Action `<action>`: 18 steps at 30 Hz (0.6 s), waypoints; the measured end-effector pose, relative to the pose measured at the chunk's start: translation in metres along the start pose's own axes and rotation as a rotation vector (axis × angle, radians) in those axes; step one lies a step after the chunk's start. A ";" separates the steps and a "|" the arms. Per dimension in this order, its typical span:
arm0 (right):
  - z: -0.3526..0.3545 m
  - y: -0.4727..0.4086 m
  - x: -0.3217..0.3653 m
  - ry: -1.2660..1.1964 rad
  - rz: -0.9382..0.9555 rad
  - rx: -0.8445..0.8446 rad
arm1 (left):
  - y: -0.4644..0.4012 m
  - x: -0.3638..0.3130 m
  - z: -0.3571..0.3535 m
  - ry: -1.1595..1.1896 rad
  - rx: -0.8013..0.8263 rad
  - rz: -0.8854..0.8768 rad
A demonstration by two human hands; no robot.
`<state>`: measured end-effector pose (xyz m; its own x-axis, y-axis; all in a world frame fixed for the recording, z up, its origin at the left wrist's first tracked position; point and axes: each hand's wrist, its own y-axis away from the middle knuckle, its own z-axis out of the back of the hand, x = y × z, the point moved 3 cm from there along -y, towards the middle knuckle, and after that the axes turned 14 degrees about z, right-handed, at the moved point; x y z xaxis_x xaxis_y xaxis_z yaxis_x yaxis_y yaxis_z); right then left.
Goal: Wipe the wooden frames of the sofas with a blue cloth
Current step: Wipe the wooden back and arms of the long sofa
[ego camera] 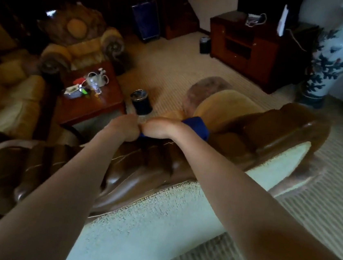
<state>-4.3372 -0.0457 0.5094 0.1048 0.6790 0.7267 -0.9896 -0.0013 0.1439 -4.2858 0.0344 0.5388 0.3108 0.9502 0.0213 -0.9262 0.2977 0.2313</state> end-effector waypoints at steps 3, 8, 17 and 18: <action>0.009 0.008 0.003 0.013 -0.064 -0.018 | 0.002 0.014 -0.005 0.107 -0.026 0.065; 0.032 0.039 -0.057 -0.136 -0.290 0.005 | 0.004 0.016 -0.010 0.298 -0.054 0.143; 0.017 0.032 -0.020 0.006 -0.084 -0.013 | 0.010 0.012 -0.010 0.270 -0.126 0.113; 0.011 0.027 -0.007 0.079 -0.018 -0.013 | 0.010 0.012 -0.009 0.266 -0.137 0.115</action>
<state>-4.3638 -0.0591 0.5156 0.1152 0.7346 0.6686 -0.9888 0.0205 0.1478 -4.2935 0.0501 0.5324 0.1519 0.9637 -0.2196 -0.9779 0.1789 0.1084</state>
